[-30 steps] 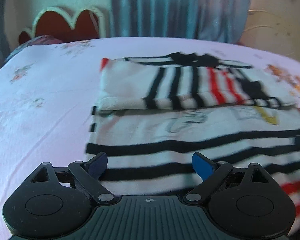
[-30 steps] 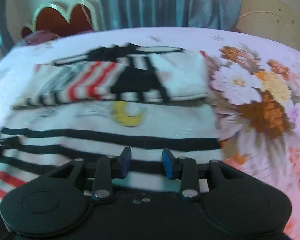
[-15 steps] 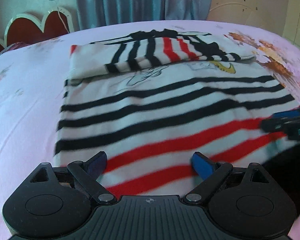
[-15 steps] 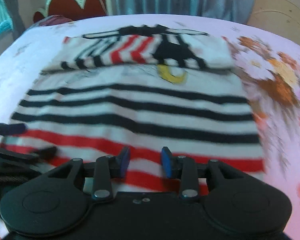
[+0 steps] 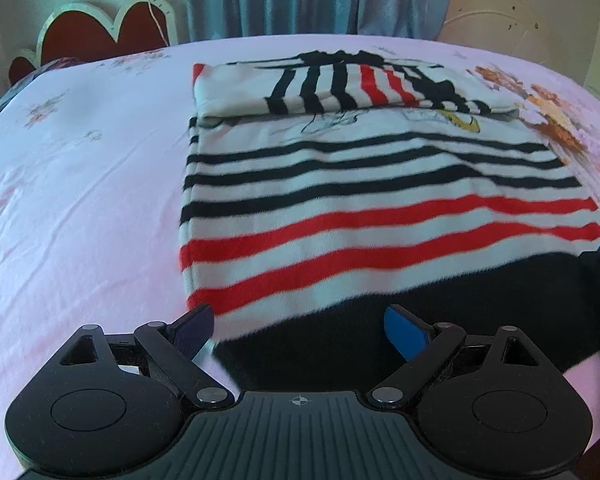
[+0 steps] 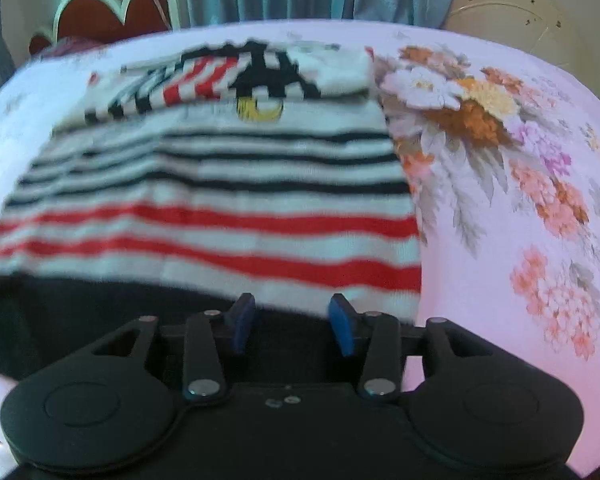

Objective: Fold small clothes

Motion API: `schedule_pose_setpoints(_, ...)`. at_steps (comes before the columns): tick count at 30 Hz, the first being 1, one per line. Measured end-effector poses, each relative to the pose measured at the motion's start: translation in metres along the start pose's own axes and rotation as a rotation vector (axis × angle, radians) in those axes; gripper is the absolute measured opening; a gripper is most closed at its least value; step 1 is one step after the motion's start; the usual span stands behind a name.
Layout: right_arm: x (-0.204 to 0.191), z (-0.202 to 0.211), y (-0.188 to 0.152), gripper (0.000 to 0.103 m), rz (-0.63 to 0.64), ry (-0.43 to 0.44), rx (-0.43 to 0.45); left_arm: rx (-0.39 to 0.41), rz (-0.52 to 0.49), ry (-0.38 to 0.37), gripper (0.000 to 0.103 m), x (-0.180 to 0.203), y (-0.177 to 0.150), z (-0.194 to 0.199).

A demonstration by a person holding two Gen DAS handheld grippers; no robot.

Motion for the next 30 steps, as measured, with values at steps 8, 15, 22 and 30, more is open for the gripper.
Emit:
schedule_pose_setpoints(8, 0.014, 0.02, -0.016, 0.051, -0.029, -0.054, -0.005, -0.055, 0.109, -0.042, 0.091, -0.029, -0.021, 0.013)
schedule_pose_setpoints(15, 0.029, 0.026, -0.043, 0.055, -0.113, -0.067, -0.045, -0.104, 0.171, -0.116, 0.081, -0.029, -0.033, 0.021)
schedule_pose_setpoints(22, 0.025, 0.027, -0.049, 0.025, -0.191, 0.001, -0.078, -0.13, 0.2, -0.177, 0.025, -0.023, -0.023, 0.015)
schedule_pose_setpoints(30, 0.02, 0.038, -0.027, 0.01, -0.248, 0.115, -0.044, -0.096, 0.206, -0.253, 0.009, -0.011, 0.005, 0.022)
Point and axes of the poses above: each gripper's, at about its wrist camera, not at the fingertips, and z roughly against the way its jaws point, x to its right, y to its top, the point moved 10 cm from there along -z, roughly the way its jaws point, and after that the axes turned 14 degrees about z, right-handed, at the moved point
